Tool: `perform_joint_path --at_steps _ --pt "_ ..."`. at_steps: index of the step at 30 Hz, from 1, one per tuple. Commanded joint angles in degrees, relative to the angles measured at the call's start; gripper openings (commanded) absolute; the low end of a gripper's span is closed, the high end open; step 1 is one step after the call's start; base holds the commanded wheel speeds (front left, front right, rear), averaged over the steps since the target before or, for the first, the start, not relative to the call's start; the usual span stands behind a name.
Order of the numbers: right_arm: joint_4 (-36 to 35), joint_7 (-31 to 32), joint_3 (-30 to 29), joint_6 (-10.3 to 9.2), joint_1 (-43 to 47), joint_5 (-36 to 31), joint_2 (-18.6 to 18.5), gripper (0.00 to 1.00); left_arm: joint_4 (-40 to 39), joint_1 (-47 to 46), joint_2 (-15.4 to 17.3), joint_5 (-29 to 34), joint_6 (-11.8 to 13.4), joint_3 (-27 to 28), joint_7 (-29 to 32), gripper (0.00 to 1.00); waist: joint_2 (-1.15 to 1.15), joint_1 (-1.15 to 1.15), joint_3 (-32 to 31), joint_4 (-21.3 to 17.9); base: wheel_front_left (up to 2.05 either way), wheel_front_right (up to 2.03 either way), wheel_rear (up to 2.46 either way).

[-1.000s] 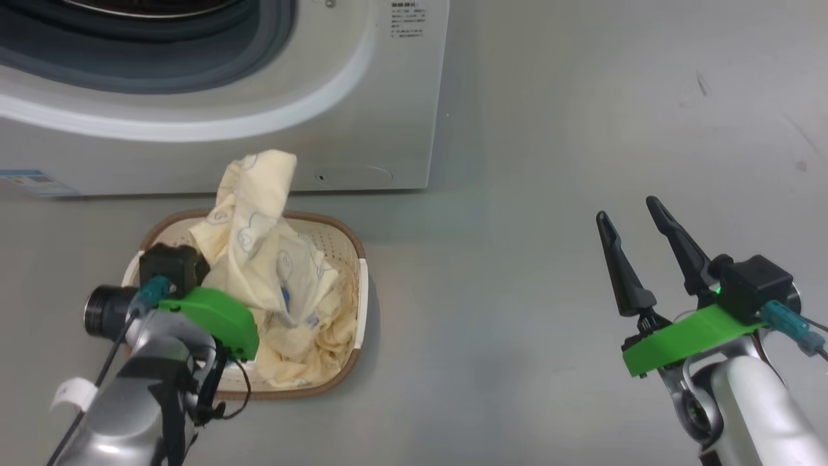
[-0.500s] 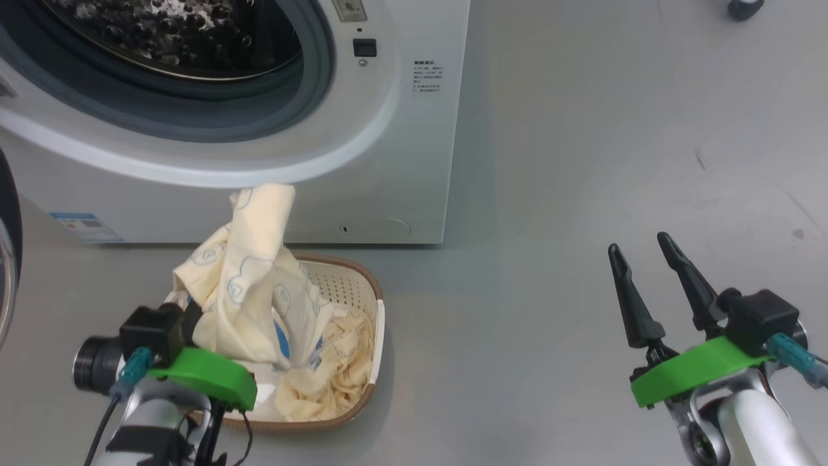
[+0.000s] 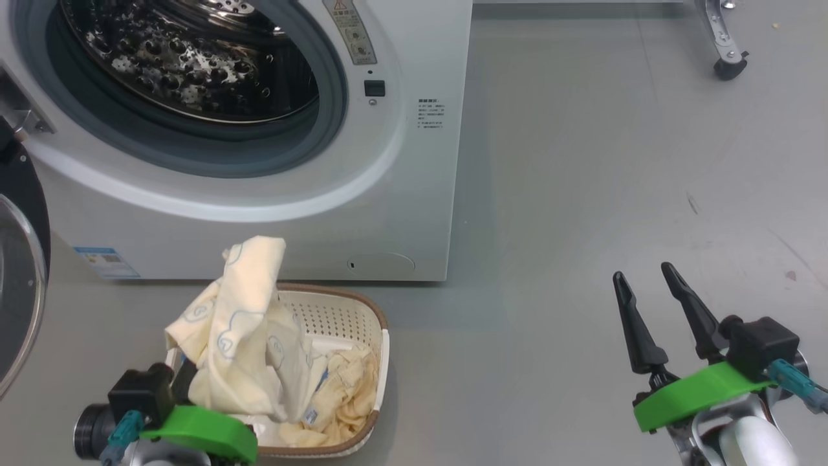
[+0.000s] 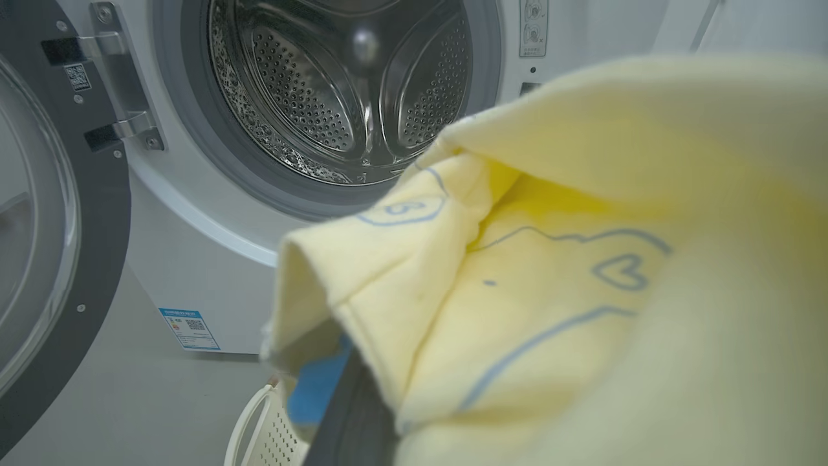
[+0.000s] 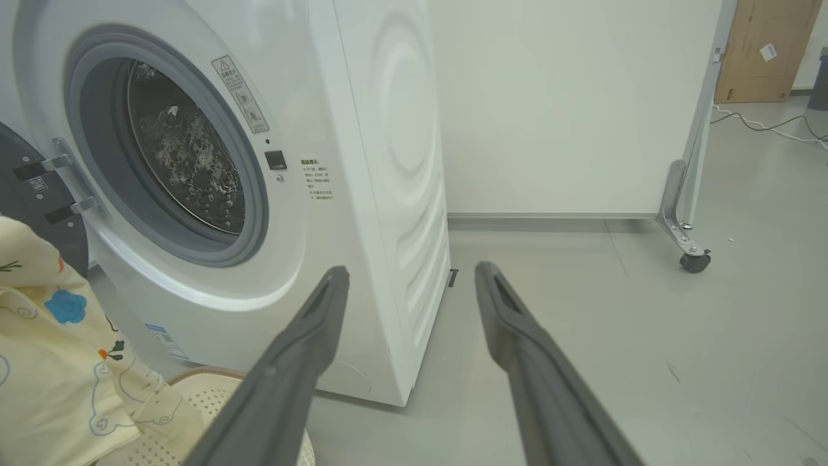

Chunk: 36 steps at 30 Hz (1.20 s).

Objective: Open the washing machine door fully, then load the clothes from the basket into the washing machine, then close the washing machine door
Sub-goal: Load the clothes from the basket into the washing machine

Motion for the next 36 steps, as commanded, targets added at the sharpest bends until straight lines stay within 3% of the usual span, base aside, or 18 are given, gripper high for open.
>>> perform_joint_path --at_steps 1,20,36 --pt "-1.89 -0.54 0.92 -0.15 -0.68 0.31 -0.01 1.00 -2.32 -1.26 0.50 0.69 -0.66 2.95 -0.81 0.00 0.00 0.01 -0.32 0.06 0.00 0.00 0.00" --pt "-2.56 -0.54 1.42 -0.15 -1.26 0.34 0.10 1.00 -2.35 -1.50 -3.24 3.47 -4.56 8.67 -0.81 0.00 0.00 0.01 2.18 -0.70 0.00 0.00 0.00" --pt "-4.01 -0.54 1.53 -0.15 -5.36 -0.42 -0.16 1.00 -3.02 -13.32 -2.76 3.35 -6.42 15.08 -0.81 0.00 0.00 0.01 14.65 -2.70 0.00 0.00 0.00"
